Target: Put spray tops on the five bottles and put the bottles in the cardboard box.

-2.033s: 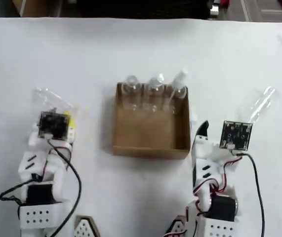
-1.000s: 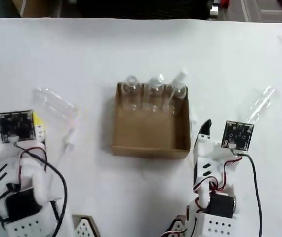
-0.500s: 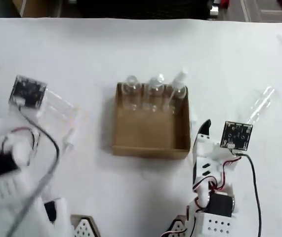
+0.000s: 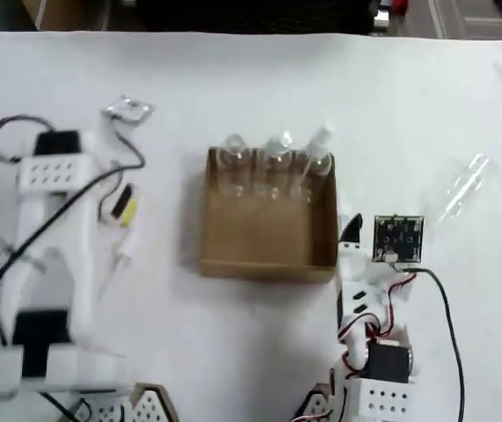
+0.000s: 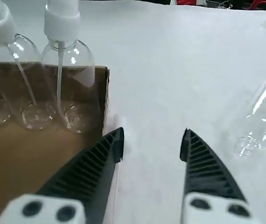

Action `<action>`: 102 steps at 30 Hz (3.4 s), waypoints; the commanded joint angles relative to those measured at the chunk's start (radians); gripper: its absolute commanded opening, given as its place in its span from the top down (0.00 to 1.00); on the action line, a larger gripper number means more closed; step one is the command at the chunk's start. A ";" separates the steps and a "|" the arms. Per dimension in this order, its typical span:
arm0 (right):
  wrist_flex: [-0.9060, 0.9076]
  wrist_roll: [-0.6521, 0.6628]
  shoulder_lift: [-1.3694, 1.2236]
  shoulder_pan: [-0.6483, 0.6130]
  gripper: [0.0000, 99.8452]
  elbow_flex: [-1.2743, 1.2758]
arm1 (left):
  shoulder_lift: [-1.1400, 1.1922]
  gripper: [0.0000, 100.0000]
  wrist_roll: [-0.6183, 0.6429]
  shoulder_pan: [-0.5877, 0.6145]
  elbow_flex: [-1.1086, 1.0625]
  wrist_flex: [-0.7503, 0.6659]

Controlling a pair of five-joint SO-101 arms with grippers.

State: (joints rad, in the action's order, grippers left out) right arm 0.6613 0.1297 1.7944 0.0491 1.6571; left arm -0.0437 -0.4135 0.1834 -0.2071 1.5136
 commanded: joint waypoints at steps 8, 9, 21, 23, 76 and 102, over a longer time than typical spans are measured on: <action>-0.031 0.017 0.007 -0.005 0.82 -0.005 | 0.398 0.83 0.049 -0.097 0.275 -0.012; -0.031 0.017 0.007 -0.004 0.82 -0.005 | 0.409 0.83 0.054 -0.096 0.279 -0.012; -0.082 0.018 0.007 -0.005 0.82 0.021 | 0.435 0.79 0.117 -0.091 0.290 0.032; -0.084 0.018 0.007 -0.005 0.82 0.021 | 0.435 0.76 0.106 -0.091 0.292 0.061; -0.085 0.020 0.007 -0.008 0.82 0.023 | 0.410 0.77 0.080 -0.007 0.115 -0.204; -0.085 0.020 0.007 -0.008 0.82 0.023 | 0.403 0.86 0.081 -0.036 0.115 -0.175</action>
State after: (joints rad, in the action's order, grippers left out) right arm 0.5969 0.1358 1.7944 0.0476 1.6724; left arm 0.3736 -0.3399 0.1849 -0.1412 1.3096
